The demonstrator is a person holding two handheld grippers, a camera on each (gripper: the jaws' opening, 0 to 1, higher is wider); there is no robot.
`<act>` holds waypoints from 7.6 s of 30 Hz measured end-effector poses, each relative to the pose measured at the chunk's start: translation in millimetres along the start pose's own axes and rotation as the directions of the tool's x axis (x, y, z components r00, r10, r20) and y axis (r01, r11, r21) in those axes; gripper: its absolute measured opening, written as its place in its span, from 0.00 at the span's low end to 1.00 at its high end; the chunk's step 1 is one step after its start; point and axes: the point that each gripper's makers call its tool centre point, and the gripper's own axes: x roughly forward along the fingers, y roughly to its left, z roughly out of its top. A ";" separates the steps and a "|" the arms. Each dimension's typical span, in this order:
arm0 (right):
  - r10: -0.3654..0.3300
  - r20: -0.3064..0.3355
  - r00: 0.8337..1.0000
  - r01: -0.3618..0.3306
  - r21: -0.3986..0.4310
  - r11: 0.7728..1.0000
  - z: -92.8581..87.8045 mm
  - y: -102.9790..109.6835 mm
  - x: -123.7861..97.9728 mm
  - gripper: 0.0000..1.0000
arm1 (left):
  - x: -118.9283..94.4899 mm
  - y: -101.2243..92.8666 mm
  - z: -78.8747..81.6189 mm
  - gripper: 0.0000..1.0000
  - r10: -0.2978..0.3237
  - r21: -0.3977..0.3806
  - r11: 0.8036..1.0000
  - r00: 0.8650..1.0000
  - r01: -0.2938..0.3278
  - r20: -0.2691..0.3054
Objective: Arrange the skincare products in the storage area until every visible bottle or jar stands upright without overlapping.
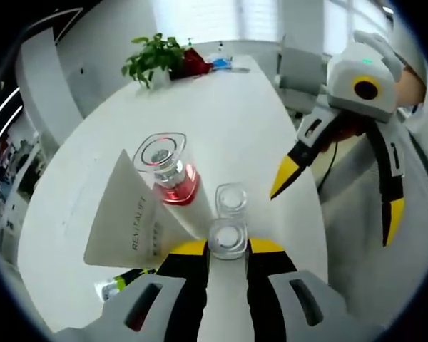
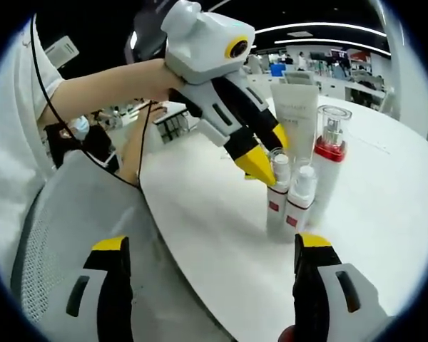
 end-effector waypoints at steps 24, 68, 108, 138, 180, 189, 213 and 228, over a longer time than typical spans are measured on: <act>-0.003 -0.008 1.000 0.003 -0.002 1.000 -0.7 -0.1 0.1 0.96 | -8.3 4.3 3.6 0.33 0.036 0.012 0.999 0.999 -0.036 0.012; -0.144 0.026 0.989 0.144 -0.015 0.989 12.2 -25.1 -9.9 0.98 | -95.2 -12.9 -29.8 0.48 0.276 -0.313 0.924 0.949 -0.219 0.150; -0.185 0.044 0.982 0.185 -0.005 0.983 13.6 -13.4 -24.8 0.98 | -137.1 -62.0 -95.6 0.79 0.495 -0.609 0.720 0.862 -0.334 0.113; -0.221 -0.029 0.975 0.220 -0.040 0.975 0.6 -19.4 -22.7 0.98 | -132.8 -52.0 -100.6 0.98 0.478 -0.637 0.713 0.867 -0.292 0.137; -0.315 -0.146 0.938 0.318 -0.001 0.948 -26.5 -44.1 -28.5 0.96 | -83.0 58.6 -127.1 0.86 0.575 -0.805 0.441 0.813 -0.398 -0.087; -0.298 -0.155 0.942 0.296 -0.040 0.954 -26.6 -41.0 -25.4 0.97 | -53.0 85.4 -124.2 0.85 0.560 -0.830 0.375 0.814 -0.414 -0.153; -0.253 -0.131 0.959 0.260 0.040 0.965 -28.6 -36.6 -22.0 0.97 | -6.9 123.1 -138.1 0.93 0.558 -0.838 0.093 0.725 -0.538 -0.403; -0.267 -0.100 0.958 0.277 0.102 0.955 -25.7 -41.6 -26.0 0.96 | 8.1 125.8 -147.8 0.90 0.510 -0.787 0.117 0.716 -0.606 -0.477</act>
